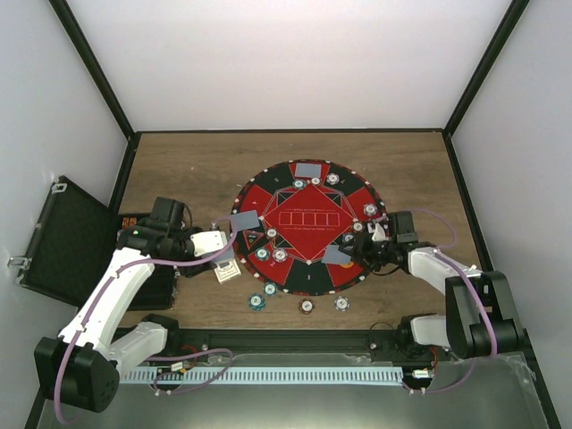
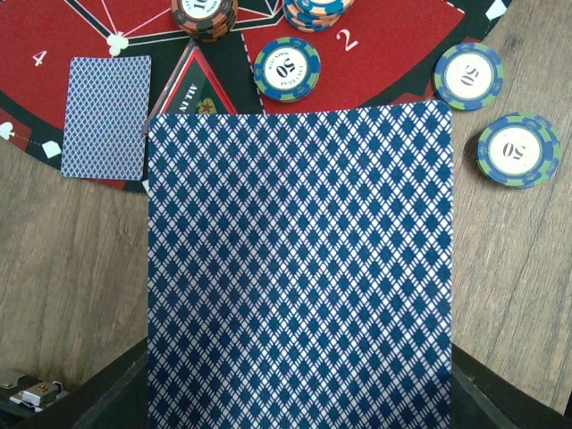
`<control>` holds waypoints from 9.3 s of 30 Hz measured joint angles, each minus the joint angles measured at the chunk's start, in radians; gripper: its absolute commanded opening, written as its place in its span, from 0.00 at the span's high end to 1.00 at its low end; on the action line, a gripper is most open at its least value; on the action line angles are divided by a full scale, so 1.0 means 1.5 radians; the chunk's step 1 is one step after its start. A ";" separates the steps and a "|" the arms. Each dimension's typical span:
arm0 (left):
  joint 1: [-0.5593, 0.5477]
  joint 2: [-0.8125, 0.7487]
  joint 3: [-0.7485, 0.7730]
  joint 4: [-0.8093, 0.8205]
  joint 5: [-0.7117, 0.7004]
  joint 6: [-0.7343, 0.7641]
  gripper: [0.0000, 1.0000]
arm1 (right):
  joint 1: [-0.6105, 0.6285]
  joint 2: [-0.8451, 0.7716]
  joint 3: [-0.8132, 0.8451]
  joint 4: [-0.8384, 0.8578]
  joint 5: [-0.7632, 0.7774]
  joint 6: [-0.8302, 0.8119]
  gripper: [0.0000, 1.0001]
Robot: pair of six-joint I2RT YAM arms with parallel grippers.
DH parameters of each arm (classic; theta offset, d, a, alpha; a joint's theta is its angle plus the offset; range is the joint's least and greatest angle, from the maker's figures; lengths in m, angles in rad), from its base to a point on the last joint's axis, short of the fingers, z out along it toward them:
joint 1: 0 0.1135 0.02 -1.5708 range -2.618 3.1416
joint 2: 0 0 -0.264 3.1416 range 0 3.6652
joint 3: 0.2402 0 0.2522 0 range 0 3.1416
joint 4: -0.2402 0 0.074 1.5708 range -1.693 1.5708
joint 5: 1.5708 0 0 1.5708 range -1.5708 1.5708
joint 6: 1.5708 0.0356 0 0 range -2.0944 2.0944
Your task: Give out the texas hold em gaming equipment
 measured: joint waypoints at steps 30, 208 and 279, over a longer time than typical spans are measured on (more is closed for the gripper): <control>0.000 -0.004 0.011 -0.003 0.002 0.003 0.76 | 0.388 0.159 0.208 0.221 -0.047 0.184 0.20; -0.001 -0.015 0.015 -0.019 -0.006 0.008 0.76 | 0.296 0.610 0.670 0.039 0.039 -0.007 0.23; -0.001 0.005 0.015 -0.005 -0.007 0.007 0.76 | 0.516 0.525 0.456 0.534 -0.166 0.345 0.15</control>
